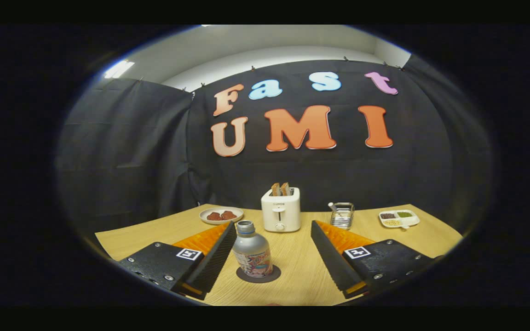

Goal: Take the bottle from table, then pour the juice into the cup, finally place the bottle on the coaster

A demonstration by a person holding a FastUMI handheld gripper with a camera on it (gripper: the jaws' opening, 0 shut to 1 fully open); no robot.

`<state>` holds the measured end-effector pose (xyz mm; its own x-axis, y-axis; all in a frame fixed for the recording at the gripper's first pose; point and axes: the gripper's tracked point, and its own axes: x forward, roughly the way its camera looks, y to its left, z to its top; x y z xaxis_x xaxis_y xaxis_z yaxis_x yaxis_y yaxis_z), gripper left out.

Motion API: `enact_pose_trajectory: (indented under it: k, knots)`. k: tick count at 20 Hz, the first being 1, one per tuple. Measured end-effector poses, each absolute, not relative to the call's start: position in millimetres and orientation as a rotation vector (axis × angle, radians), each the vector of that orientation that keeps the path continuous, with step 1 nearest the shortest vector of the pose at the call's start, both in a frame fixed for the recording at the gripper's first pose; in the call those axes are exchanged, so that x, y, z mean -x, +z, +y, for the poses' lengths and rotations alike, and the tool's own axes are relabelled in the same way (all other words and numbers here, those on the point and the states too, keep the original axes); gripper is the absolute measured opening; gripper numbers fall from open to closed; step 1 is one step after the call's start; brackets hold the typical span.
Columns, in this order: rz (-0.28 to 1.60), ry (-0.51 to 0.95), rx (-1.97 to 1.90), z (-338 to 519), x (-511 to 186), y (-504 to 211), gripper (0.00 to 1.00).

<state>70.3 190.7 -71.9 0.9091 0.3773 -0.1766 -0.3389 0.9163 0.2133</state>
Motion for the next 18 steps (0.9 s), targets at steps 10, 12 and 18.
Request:
enact_pose_trajectory:
  k: [10,12,18]
  knots:
    - [-0.028,0.294,-0.141,147,-44,17,0.97]
    - [-0.042,0.284,-0.142,142,-39,24,0.96]
    - [-0.087,0.267,-0.098,136,-35,36,0.96]
